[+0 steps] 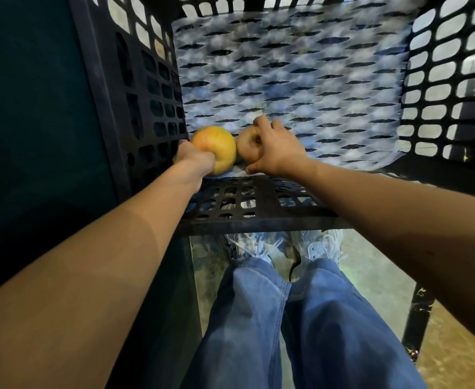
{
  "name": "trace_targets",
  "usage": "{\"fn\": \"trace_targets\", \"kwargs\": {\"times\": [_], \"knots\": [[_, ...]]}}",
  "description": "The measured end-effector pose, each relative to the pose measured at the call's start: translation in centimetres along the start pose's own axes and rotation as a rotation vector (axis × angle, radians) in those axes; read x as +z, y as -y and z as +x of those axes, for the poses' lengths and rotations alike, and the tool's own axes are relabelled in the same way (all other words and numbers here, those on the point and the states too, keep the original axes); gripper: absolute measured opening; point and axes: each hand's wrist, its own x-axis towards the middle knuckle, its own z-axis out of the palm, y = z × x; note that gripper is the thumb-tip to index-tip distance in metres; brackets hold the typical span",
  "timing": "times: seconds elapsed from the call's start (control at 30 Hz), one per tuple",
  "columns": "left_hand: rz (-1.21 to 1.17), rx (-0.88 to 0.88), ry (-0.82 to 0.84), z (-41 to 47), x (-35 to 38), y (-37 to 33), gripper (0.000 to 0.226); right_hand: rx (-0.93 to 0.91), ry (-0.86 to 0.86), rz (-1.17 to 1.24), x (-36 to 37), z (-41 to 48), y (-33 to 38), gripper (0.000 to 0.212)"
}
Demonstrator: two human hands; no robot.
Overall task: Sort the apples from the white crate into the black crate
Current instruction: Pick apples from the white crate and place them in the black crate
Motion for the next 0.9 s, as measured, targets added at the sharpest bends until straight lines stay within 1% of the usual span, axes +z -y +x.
{"fn": "trace_targets", "kwargs": {"times": [0.07,0.1,0.2,0.23,0.27,0.37,0.4,0.5,0.73,0.83,0.9], "knots": [[0.005,0.018,-0.008,-0.4,-0.3,0.0,0.072,-0.008,0.020,0.003,-0.2,-0.3,-0.3,0.090],[0.015,0.038,-0.015,-0.7,-0.4,0.1,0.072,-0.004,0.026,0.013,-0.3,-0.3,-0.3,0.088],[0.032,0.092,-0.015,-1.5,-0.6,0.0,0.075,0.004,0.005,0.056,-0.4,0.0,-0.5,0.065],[0.043,0.105,-0.017,-1.5,-0.6,-0.1,0.078,0.001,0.005,0.057,-0.4,0.2,-0.4,0.061],[0.058,0.112,-0.026,-1.4,-0.4,-0.2,0.079,-0.008,0.015,0.051,-0.2,0.4,-0.4,0.061],[0.084,0.109,-0.067,-1.0,0.2,-0.6,0.081,-0.049,0.070,0.002,-0.2,1.0,-0.5,0.075],[0.087,0.116,-0.070,-0.9,0.4,-0.5,0.082,-0.062,0.077,-0.020,-0.2,1.0,-0.6,0.076],[0.115,0.149,-0.074,-0.9,0.7,-0.4,0.085,-0.096,0.030,-0.062,0.0,0.7,-1.1,0.074],[0.110,0.149,-0.076,-0.7,0.7,-0.4,0.082,-0.151,-0.081,-0.194,0.3,-0.2,-1.1,0.065],[0.095,0.141,-0.075,-0.8,0.6,-0.3,0.081,-0.091,-0.135,-0.178,-0.3,-0.3,-1.3,0.061],[0.096,0.136,-0.074,-0.9,0.6,-0.4,0.080,-0.082,-0.108,-0.186,-0.8,-0.1,-1.3,0.062]]}}
